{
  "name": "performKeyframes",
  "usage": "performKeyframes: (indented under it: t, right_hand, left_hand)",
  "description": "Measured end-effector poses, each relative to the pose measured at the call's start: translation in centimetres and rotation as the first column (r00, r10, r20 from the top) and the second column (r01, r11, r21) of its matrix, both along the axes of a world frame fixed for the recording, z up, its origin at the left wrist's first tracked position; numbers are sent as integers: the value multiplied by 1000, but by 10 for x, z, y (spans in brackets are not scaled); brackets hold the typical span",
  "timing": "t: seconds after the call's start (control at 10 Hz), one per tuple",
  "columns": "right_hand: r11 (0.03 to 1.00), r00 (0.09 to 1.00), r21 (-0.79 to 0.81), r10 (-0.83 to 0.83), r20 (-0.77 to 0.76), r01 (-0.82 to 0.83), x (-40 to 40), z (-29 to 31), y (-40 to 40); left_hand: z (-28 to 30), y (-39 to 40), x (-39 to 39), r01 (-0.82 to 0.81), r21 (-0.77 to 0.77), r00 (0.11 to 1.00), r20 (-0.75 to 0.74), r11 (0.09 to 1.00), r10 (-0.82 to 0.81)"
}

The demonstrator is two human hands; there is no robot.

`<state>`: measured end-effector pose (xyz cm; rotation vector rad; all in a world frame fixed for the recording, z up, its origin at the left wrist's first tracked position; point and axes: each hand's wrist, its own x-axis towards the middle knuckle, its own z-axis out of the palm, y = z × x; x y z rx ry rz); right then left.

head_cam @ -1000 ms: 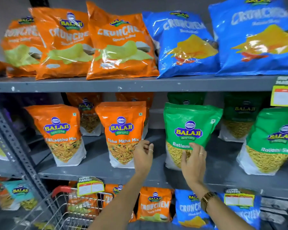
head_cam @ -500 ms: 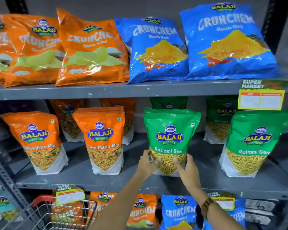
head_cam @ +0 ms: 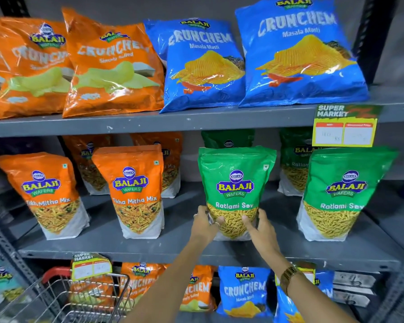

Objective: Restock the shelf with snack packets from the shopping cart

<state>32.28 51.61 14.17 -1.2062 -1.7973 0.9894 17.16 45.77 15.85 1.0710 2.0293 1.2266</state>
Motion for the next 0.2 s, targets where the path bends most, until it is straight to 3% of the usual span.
performKeyframes:
  t: [0.2]
  right_hand:
    - [936, 966, 248, -259, 3, 251, 1, 5, -14]
  left_hand:
    - [6, -9, 8, -78, 69, 997, 10, 995, 77]
